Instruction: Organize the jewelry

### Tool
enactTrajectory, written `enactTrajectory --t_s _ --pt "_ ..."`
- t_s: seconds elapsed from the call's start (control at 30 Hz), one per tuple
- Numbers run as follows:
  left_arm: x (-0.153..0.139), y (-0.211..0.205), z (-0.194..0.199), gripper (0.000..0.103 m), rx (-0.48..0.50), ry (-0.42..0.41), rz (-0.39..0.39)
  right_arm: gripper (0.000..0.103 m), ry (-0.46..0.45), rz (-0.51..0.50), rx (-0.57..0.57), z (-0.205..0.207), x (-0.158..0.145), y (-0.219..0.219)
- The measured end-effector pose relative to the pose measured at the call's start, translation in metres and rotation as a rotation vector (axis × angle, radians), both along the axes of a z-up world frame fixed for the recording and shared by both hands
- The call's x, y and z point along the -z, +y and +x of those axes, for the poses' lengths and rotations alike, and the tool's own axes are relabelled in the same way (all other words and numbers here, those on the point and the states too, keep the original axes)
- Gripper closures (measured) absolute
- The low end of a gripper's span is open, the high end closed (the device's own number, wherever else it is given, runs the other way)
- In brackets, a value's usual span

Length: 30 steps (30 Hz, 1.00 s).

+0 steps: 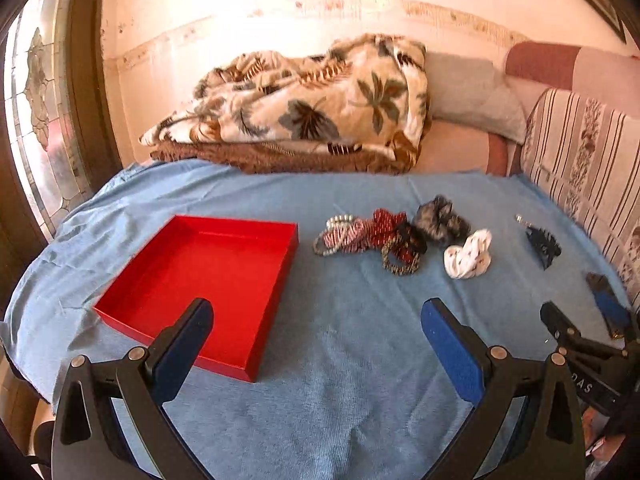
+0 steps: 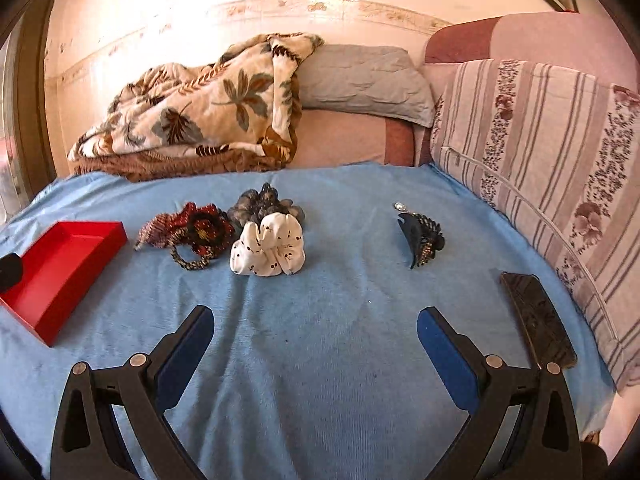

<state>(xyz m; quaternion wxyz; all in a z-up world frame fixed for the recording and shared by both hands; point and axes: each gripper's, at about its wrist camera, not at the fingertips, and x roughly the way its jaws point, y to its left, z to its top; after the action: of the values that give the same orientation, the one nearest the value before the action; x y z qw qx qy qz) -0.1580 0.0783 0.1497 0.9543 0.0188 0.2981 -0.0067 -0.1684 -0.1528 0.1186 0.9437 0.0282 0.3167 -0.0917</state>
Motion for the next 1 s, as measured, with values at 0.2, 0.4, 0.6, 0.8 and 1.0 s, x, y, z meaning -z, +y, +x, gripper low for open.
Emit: enactTrajectory --t_s 0.2,0.4,0.6,0.8,1.0 --pt "-0.015 0.001 -0.032 0.000 -0.002 -0.069 -0.010 0.000 -0.021 0.033 0.004 -0.022 -0.019 0.005" --pt "-0.036 0.006 -0.055 0.000 0.005 -0.140 -0.011 0.000 -0.066 0.010 -0.002 -0.040 -0.046 0.015" --pt "-0.051 0.016 -0.070 0.000 -0.014 -0.177 -0.021 0.000 -0.111 -0.004 -0.005 -0.054 -0.068 0.022" --pt "-0.061 0.027 -0.082 0.000 -0.040 -0.193 -0.040 0.000 -0.122 -0.019 -0.007 -0.061 -0.078 0.027" --pt "-0.078 0.032 -0.096 0.000 -0.057 -0.236 -0.042 0.000 -0.161 -0.055 0.020 -0.071 -0.090 0.029"
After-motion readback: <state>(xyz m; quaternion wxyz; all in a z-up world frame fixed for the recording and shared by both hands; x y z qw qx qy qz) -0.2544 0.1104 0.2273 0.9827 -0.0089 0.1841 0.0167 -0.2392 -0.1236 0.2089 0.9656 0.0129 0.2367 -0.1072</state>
